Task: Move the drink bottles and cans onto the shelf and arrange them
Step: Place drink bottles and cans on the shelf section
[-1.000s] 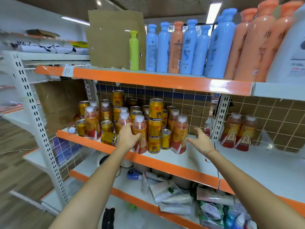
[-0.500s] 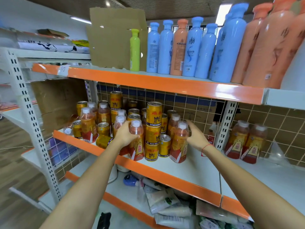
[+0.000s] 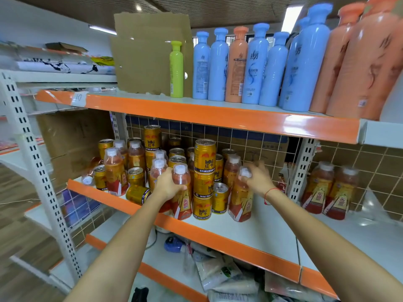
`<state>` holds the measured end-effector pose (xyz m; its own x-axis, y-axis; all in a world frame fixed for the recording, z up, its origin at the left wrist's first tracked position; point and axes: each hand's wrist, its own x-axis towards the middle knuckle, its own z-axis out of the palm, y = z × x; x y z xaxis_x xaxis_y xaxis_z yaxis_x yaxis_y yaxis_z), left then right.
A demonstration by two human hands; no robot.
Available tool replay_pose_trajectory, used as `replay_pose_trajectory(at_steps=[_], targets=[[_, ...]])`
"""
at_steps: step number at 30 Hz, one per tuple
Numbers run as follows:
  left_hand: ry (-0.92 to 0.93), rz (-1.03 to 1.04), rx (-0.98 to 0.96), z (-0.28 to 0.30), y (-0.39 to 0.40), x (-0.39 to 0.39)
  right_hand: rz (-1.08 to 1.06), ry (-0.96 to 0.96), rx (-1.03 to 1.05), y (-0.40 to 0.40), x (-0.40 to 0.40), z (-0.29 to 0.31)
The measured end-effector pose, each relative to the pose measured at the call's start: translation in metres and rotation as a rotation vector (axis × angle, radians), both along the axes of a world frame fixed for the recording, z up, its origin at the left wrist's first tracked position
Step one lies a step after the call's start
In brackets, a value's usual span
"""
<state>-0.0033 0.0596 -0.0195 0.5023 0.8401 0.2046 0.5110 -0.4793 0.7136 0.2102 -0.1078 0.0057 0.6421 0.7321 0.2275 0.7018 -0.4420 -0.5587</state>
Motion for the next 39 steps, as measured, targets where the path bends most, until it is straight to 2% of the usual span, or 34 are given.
replay_pose_trajectory(at_steps=[6, 12, 18, 31, 39], targets=[[0.044, -0.100, -0.076, 0.005, 0.006, -0.004, -0.084, 0.017, 0.044, 0.000, 0.007, -0.001], [0.032, -0.158, -0.158, 0.006, 0.012, -0.003, 0.064, 0.256, 0.116, -0.009, 0.013, -0.008], [0.001, -0.147, -0.217, -0.009, 0.009, 0.000, 0.050, 0.392, 0.102, -0.015, 0.009, -0.029], [-0.173, 0.011, -0.072, -0.020, -0.003, -0.002, -0.091, 0.293, 0.261, -0.020, -0.001, -0.046], [-0.067, -0.053, -0.103, 0.009, -0.003, -0.028, -0.132, 0.246, 0.259, -0.029, -0.016, -0.047]])
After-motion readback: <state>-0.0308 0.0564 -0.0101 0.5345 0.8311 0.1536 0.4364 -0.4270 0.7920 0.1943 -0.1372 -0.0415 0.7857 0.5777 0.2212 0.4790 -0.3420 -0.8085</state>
